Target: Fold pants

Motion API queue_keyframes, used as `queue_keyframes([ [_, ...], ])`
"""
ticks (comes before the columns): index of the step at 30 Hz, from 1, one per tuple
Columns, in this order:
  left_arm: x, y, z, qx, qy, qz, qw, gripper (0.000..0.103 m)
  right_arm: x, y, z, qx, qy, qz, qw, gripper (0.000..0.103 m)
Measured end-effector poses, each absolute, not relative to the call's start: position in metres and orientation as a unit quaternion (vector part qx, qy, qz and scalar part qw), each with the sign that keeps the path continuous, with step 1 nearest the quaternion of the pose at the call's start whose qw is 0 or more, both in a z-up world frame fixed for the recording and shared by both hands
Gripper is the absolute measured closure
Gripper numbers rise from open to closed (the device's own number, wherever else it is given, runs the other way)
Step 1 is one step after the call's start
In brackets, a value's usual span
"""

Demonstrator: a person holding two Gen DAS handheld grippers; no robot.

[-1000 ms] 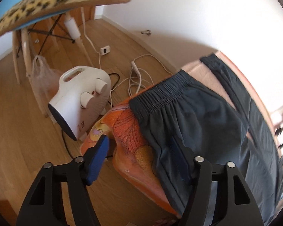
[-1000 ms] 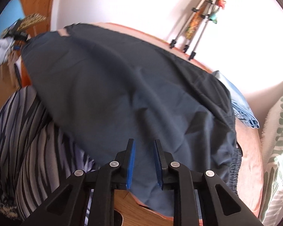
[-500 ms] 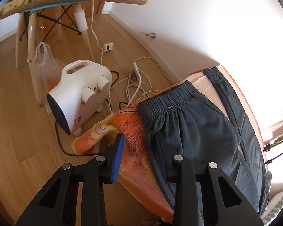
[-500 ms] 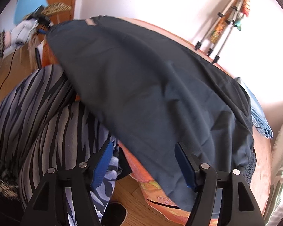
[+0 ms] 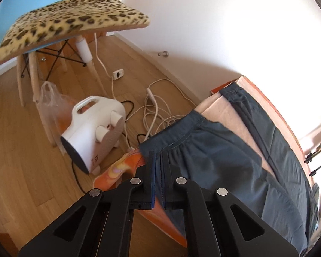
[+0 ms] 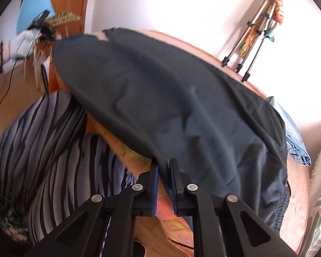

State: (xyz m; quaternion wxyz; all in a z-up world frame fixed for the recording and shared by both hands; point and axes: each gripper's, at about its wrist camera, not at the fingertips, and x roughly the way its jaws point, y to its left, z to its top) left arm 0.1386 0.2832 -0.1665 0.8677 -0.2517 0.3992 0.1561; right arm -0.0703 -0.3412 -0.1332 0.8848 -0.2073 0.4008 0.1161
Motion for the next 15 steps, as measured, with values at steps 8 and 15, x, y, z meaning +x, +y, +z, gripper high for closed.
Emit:
queue_keyframes([
  [8, 0.142, 0.294, -0.168, -0.274, 0.407, 0.150, 0.859, 0.092, -0.033, -0.343, -0.105, -0.210, 0.371, 0.075, 0.901, 0.100],
  [15, 0.144, 0.293, -0.175, -0.257, 0.424, 0.153, 0.855, 0.066, 0.042, -0.363, -0.097, -0.206, 0.375, 0.018, 0.904, 0.101],
])
